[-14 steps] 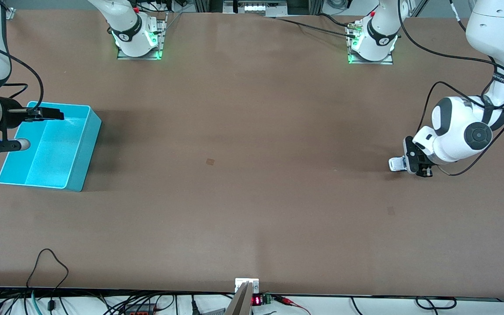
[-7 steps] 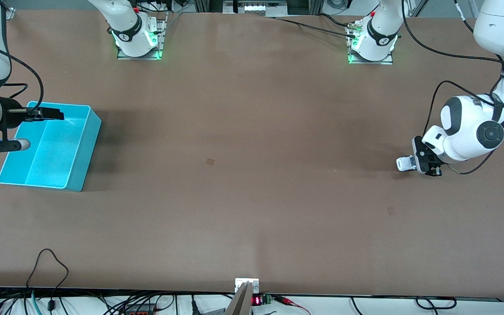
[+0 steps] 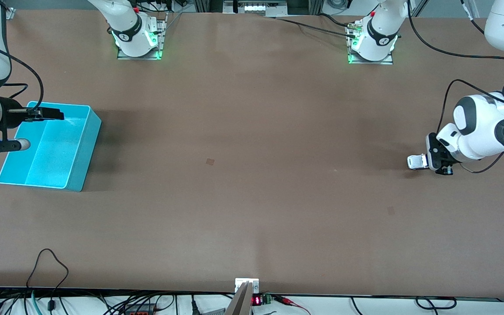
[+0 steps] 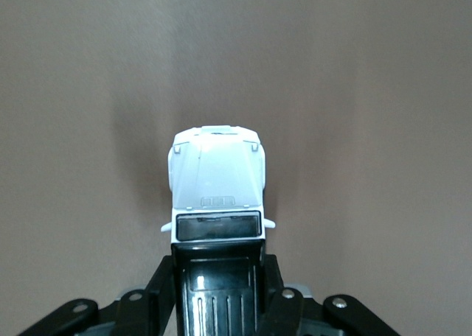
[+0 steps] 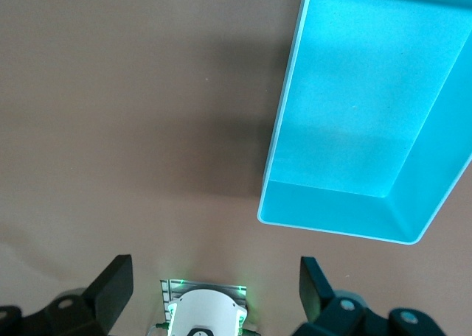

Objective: Wind and store white jeep toy
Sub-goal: 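Drag the jeep backward along the table with the left gripper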

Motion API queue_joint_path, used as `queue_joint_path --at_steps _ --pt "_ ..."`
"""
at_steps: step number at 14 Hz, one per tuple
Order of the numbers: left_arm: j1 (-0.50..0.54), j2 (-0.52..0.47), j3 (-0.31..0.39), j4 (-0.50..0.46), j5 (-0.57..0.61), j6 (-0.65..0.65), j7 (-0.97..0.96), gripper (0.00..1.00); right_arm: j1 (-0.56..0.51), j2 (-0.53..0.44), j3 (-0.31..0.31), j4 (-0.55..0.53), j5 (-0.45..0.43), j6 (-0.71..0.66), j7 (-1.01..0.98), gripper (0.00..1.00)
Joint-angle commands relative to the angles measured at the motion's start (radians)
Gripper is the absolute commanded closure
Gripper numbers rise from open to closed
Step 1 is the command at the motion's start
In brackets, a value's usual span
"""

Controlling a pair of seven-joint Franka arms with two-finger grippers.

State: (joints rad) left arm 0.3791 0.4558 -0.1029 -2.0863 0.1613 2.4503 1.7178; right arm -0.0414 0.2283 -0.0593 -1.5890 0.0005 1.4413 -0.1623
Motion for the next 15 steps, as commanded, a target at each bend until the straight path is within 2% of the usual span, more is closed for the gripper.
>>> queue_joint_path --at_steps 1,13,15 --pt "0.03 0.087 -0.004 0.041 0.035 0.019 0.065 0.83 -0.006 0.003 0.004 0.012 0.015 -0.004 -0.011 0.0" --pt "0.061 0.107 -0.004 0.042 0.038 0.052 0.111 0.83 -0.006 0.003 0.004 0.012 0.015 -0.005 -0.011 0.0" --pt "0.078 0.107 -0.004 0.043 0.073 0.053 0.109 0.83 -0.006 0.003 0.004 0.012 0.015 -0.005 -0.011 0.0"
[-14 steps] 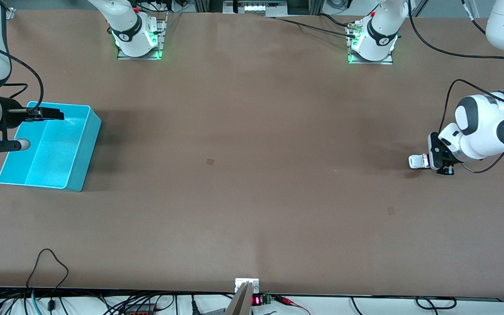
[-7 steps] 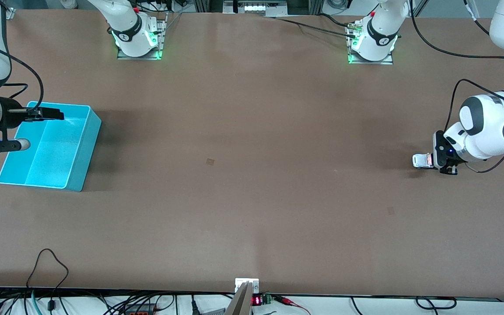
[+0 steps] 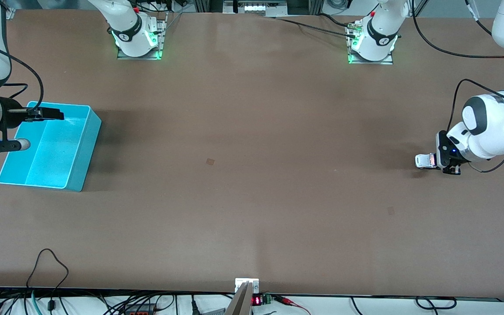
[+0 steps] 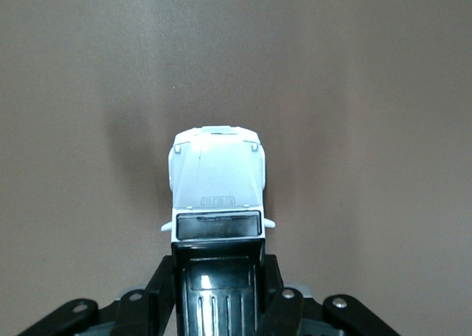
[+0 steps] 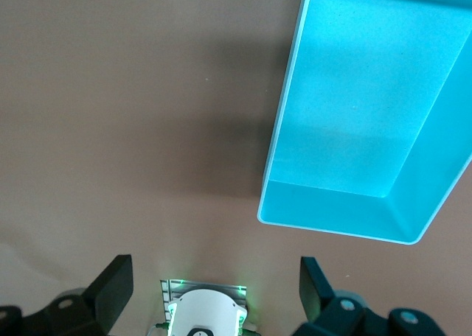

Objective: Wind and store white jeep toy
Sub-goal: 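Drag the jeep backward along the table with the left gripper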

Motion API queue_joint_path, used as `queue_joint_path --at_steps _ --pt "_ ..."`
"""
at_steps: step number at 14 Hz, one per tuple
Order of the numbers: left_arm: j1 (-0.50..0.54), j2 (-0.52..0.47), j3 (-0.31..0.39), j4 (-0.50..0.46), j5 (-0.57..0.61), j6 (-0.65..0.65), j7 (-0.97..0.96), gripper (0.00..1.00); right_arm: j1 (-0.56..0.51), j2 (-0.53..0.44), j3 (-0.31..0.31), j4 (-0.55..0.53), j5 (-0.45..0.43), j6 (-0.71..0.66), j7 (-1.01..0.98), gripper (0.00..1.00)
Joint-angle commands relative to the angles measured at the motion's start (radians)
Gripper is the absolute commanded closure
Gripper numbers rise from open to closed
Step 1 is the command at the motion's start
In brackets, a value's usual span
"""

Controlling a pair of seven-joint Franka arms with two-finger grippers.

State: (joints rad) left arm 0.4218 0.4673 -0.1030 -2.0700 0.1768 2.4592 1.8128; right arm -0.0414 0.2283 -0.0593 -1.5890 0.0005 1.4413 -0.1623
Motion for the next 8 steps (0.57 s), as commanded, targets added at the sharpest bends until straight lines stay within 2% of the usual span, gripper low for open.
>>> queue_joint_path --at_steps 1,6,7,8 --pt "0.043 0.099 -0.004 0.036 0.069 0.046 0.014 0.83 -0.006 0.003 0.004 0.012 0.015 -0.005 -0.011 0.0" --pt "0.048 0.111 -0.004 0.054 0.073 0.044 0.016 0.82 -0.006 0.003 0.004 0.012 0.015 -0.005 -0.011 0.0" --pt "0.046 0.105 -0.004 0.054 0.072 0.043 0.014 0.78 -0.006 0.003 0.004 0.012 0.015 -0.005 -0.011 0.0" --pt "0.045 0.094 -0.006 0.054 0.07 0.038 0.008 0.62 -0.006 0.003 0.004 0.012 0.015 -0.005 -0.011 0.0"
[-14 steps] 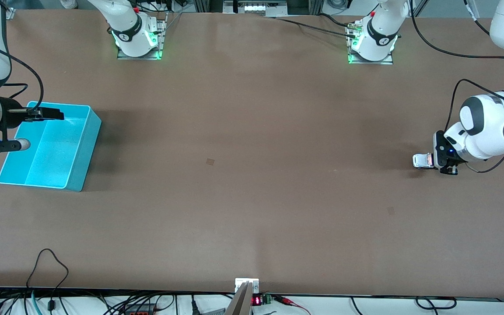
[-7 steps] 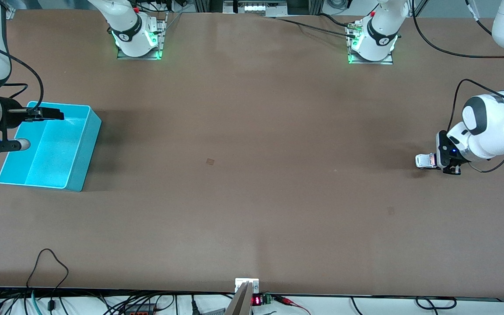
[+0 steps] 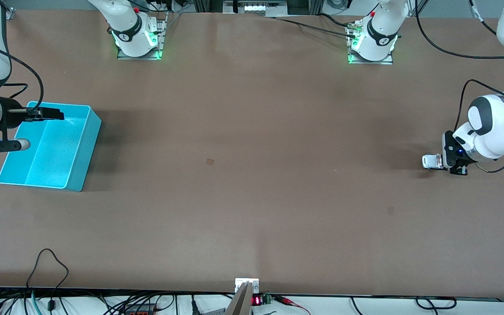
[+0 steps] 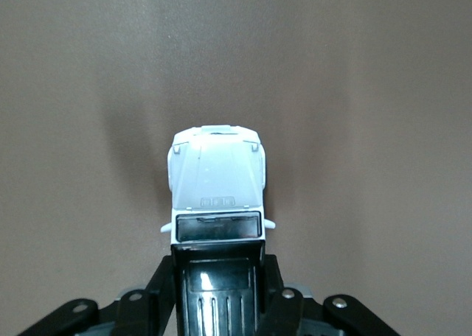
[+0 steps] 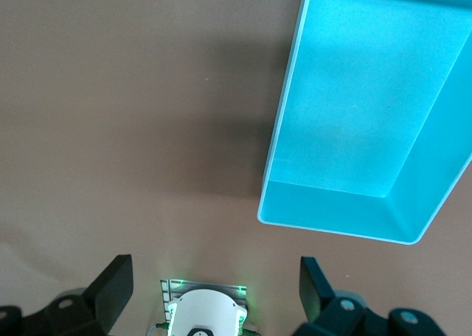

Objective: Wind and store white jeep toy
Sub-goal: 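Open the left gripper and lift it off the jeep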

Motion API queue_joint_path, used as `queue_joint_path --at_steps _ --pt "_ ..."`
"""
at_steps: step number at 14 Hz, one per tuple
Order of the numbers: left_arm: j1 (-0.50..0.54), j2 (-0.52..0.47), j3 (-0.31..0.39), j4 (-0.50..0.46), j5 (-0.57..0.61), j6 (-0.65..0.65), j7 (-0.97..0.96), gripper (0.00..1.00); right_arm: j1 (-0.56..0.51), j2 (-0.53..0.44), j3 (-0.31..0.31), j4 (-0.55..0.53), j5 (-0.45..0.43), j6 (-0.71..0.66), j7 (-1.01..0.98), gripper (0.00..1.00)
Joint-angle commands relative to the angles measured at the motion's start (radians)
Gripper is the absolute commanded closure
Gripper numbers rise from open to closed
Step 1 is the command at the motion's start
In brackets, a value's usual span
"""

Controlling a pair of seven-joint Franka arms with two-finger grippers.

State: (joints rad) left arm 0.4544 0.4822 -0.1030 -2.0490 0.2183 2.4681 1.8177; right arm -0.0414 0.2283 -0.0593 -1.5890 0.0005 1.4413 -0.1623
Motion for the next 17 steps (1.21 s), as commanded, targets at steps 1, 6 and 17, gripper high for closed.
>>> queue_joint_path --at_steps 1,6,17 --pt "0.012 0.058 -0.014 0.033 0.026 0.02 0.003 0.23 -0.006 0.003 0.004 0.012 0.015 -0.005 -0.011 0.0" --pt "0.007 -0.121 -0.145 0.075 0.012 -0.24 0.003 0.0 -0.006 0.003 0.004 0.012 0.015 -0.007 -0.011 0.0" --pt "-0.011 -0.197 -0.213 0.093 -0.1 -0.279 -0.001 0.0 -0.006 0.003 0.004 0.012 0.015 -0.005 -0.011 0.0"
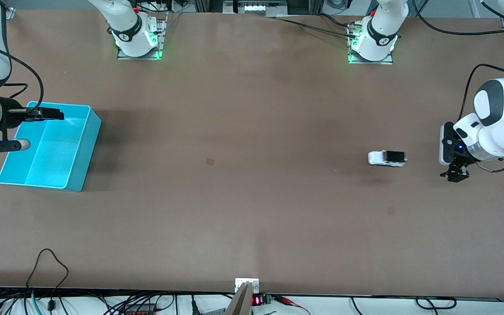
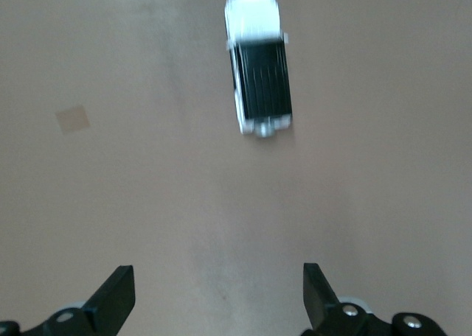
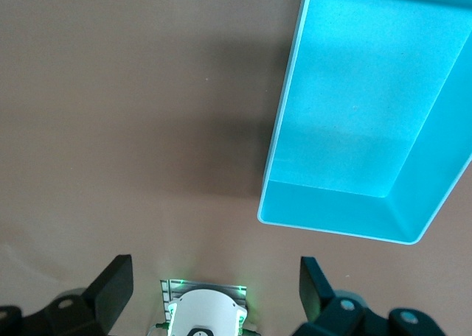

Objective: Wind and store white jeep toy
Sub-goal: 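Open the left gripper and lift it off the jeep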

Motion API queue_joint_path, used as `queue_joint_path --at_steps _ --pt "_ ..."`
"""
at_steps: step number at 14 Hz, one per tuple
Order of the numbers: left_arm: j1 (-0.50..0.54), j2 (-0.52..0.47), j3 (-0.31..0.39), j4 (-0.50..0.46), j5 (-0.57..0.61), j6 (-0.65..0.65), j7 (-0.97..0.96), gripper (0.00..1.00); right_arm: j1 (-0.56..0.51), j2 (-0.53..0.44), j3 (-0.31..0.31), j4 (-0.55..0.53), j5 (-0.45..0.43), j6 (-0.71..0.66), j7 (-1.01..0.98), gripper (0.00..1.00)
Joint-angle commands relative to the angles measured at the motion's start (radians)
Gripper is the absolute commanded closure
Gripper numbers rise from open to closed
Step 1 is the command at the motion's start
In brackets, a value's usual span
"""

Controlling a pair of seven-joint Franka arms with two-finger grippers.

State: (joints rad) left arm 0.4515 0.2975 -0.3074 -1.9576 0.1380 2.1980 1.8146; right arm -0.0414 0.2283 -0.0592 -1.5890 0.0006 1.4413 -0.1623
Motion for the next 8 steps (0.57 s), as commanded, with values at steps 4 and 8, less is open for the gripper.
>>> queue_joint_path --at_steps 4,8 --pt "-0.062 0.003 -0.007 0.003 -0.034 -0.009 -0.047 0.0 -0.008 0.003 0.004 0.012 0.015 -0.005 -0.011 0.0" --pt "-0.097 0.011 -0.007 0.003 -0.034 -0.007 -0.167 0.0 -0.009 0.005 0.004 0.01 0.015 -0.005 -0.013 0.0"
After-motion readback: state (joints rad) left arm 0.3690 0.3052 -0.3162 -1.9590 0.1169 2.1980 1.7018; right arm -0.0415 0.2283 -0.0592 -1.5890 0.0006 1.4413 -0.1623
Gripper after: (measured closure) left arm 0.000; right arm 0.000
